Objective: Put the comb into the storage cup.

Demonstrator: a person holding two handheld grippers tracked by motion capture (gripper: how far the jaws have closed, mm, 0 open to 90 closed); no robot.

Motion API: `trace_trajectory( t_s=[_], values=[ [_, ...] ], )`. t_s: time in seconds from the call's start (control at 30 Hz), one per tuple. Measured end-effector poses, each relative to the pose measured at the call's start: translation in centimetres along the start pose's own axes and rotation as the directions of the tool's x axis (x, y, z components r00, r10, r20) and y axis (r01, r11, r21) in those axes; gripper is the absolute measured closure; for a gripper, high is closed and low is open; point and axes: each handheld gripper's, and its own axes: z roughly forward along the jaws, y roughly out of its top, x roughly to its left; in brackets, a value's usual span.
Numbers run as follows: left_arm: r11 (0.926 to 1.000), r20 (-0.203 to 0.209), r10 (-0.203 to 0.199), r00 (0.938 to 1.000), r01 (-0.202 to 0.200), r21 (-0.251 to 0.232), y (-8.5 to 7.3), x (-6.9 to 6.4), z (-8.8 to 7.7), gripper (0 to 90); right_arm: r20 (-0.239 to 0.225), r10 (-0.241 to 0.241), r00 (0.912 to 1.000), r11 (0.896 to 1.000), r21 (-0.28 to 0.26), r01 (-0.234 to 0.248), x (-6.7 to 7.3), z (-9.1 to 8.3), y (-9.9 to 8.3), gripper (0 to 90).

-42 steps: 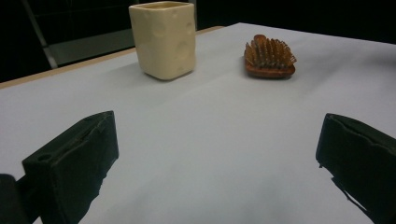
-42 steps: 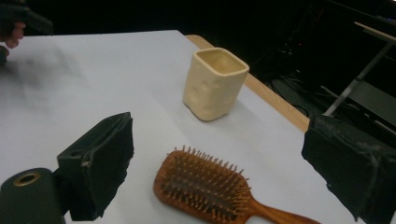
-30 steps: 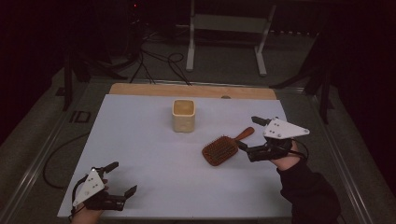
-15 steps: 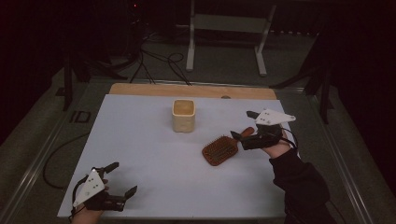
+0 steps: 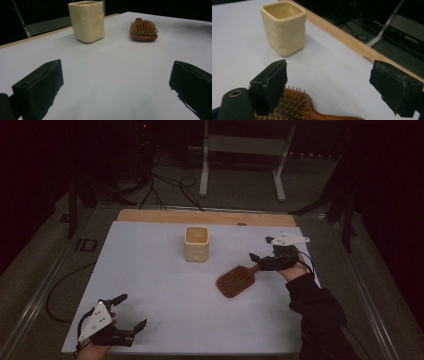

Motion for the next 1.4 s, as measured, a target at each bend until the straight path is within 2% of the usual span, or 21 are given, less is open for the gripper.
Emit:
trace_trajectory(
  t_s=[0.13,0.33,0.5,0.77,0.83,0.93,1.13,1.4],
  values=[
    [1.0000,-0.002,0.001,1.0000,-0.001,0.001,0.0,0.0,0.0,0.0,0.009,0.018,0.9998,0.999,0.032,-0.018,-0.6,0.9,-1.2,17.5],
    [1.0000,0.000,0.000,1.0000,0.000,0.002,-0.1,0.0,0.0,0.0,0.016,0.042,0.9990,0.997,0.072,-0.043,-1.5,2.0,-2.5,30.1],
    [1.0000,0.001,-0.002,1.0000,0.002,0.001,-0.1,0.0,0.1,0.0,0.037,0.049,0.9981,0.991,0.123,-0.053,-2.2,2.9,-3.3,48.3],
    [1.0000,0.005,-0.003,1.0000,0.003,0.000,-0.1,0.0,0.1,0.0,0.088,0.025,0.9958,0.981,0.189,-0.041,-2.9,4.2,-4.0,79.6],
    [1.0000,0.007,-0.003,1.0000,0.003,0.000,-0.1,0.0,0.1,0.0,0.079,0.032,0.9964,0.978,0.202,-0.047,-3.1,4.5,-4.2,89.3],
    [1.0000,0.009,-0.002,1.0000,0.002,0.003,-0.1,0.0,0.1,0.0,0.067,0.035,0.9971,0.973,0.226,-0.050,-3.3,4.9,-4.5,90.0],
    [1.0000,0.010,-0.002,0.9999,0.002,0.003,-0.1,0.0,0.1,0.0,0.086,0.026,0.9959,0.960,0.276,-0.049,-3.8,6.0,-5.1,90.0],
    [1.0000,0.014,-0.002,0.9999,0.002,0.000,-0.1,0.0,0.1,0.0,0.078,0.007,0.9969,0.943,0.332,-0.033,-3.8,7.2,-5.8,90.0]
  ],
)
